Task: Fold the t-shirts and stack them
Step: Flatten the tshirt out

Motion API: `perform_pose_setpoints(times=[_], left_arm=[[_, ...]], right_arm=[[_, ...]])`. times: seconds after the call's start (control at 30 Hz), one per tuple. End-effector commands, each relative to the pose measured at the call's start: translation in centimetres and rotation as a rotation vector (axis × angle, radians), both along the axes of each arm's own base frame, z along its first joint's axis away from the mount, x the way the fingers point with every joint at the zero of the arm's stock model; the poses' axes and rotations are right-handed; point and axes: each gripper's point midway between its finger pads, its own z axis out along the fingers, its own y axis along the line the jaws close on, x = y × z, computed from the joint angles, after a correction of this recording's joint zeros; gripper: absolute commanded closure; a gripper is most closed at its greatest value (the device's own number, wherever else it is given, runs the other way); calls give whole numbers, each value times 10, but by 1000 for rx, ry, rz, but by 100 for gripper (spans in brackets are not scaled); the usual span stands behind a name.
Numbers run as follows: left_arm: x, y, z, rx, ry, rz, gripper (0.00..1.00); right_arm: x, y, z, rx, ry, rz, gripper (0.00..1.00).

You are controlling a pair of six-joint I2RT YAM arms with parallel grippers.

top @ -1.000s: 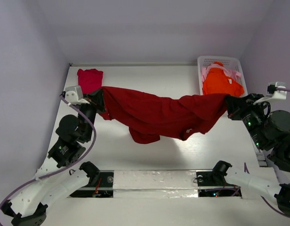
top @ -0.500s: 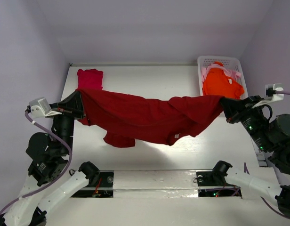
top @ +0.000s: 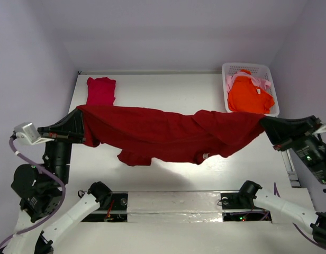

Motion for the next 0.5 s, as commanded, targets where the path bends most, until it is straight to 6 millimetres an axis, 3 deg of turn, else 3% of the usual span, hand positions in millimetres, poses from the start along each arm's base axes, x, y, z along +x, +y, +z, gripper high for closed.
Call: perform_pose_setpoints(times=[0.0,0.17,0.33,0.47], left_arm=[[-28,16,38,-95,-130,-30,100],[-36,13,44,-115,-164,-76,100],[-34,0,39,-113,-152,-134,100],[-38,-4,39,-119,-154,-165,100]], right_arm=[[-36,-16,54,137,-153,96,100],[-35,-32,67,140,-188,23,100],[-10,-17,69,90,-172,-27,100],[-2,-5,77,79,-200,-19,100]])
